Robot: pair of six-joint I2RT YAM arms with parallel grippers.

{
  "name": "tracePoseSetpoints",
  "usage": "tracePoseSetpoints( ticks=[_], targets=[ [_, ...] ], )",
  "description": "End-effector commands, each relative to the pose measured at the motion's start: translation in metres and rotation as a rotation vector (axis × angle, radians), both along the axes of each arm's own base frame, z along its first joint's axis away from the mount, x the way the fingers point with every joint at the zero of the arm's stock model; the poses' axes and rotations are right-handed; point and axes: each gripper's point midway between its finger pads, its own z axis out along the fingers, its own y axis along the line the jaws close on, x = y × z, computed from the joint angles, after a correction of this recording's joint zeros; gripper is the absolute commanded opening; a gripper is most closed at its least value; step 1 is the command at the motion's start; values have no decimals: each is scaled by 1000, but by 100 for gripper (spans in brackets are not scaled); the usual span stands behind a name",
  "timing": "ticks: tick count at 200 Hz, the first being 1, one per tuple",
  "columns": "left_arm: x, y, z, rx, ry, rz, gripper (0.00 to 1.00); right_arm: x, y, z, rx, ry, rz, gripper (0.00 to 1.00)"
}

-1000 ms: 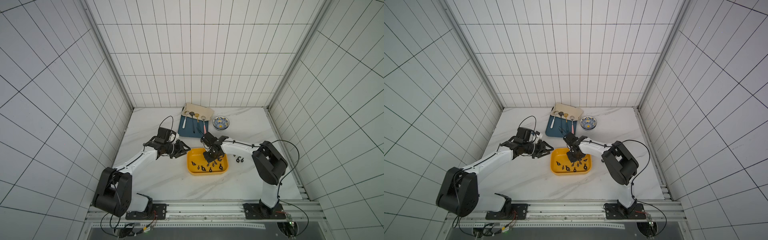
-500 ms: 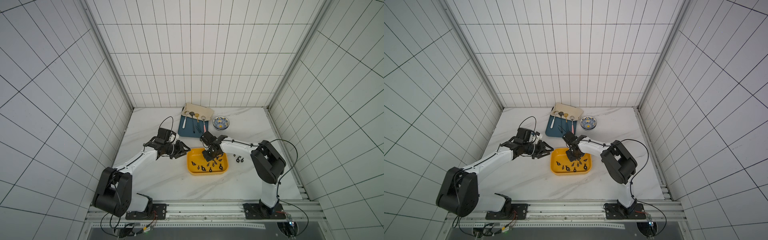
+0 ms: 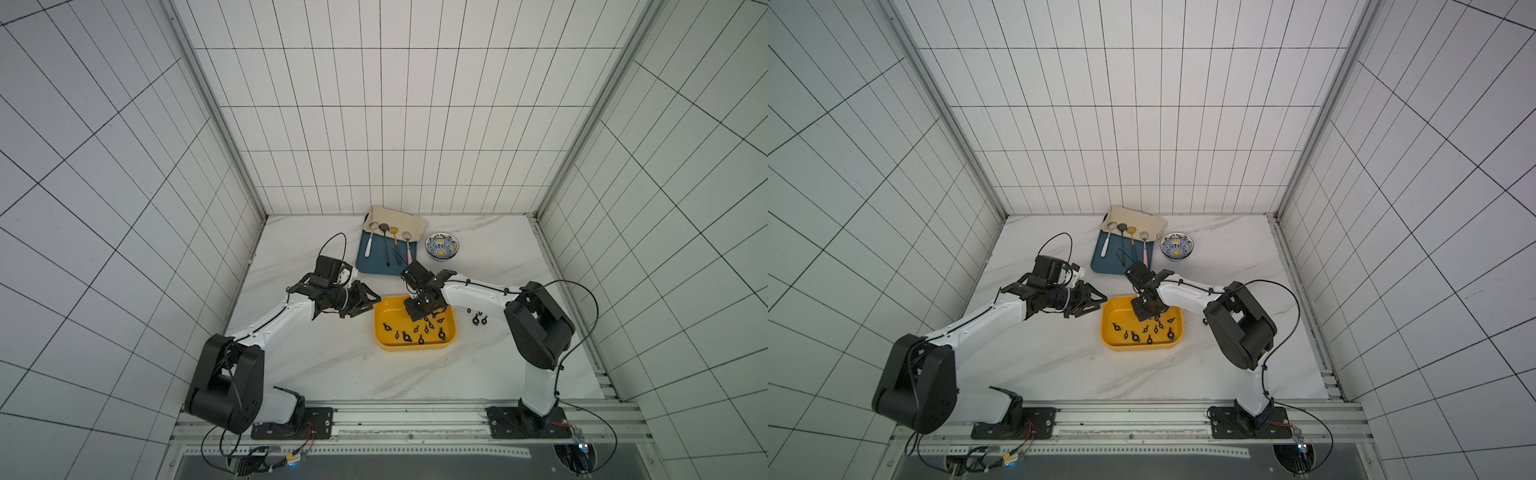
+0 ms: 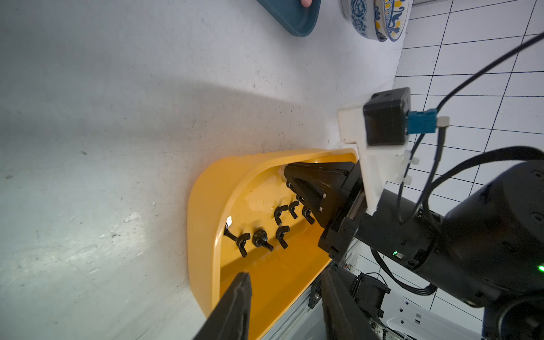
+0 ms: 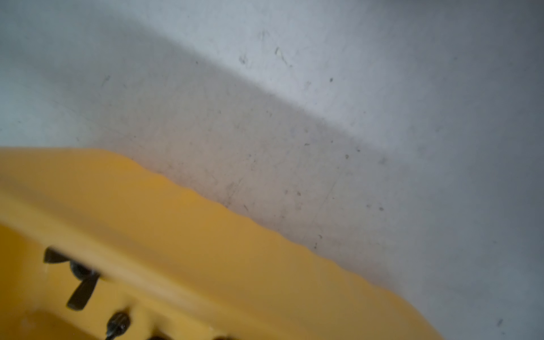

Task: Take out the wing nut from the storage box
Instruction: Pick up the wing nut from the storage box, then place the wing nut at the center of the board.

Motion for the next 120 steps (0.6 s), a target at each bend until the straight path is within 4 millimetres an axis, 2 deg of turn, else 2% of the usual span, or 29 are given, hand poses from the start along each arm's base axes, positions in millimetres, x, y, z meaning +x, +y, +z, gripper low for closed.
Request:
tracePoseSetpoints(
  ticks=[1,28,46,81,100,120],
  targets=[
    [3,-4,7,-11,-38,-5,43,19,7,41,62,-93,-59,2],
    [5,-16,14,-17,-55,-25,43,29,-11,52,60,-119,-136,2],
    [7,-32,20,-21,-75,-52,43,38,-38,61,57,-139,-230,2],
    [10,-86,34,-45,-115,-145,43,60,-121,69,35,-185,-481,2],
    [7,-122,40,-67,-131,-210,42,64,-166,64,-1,-189,-605,2],
    [2,-157,40,-82,-126,-275,43,64,-205,56,-29,-183,-712,2]
  ],
)
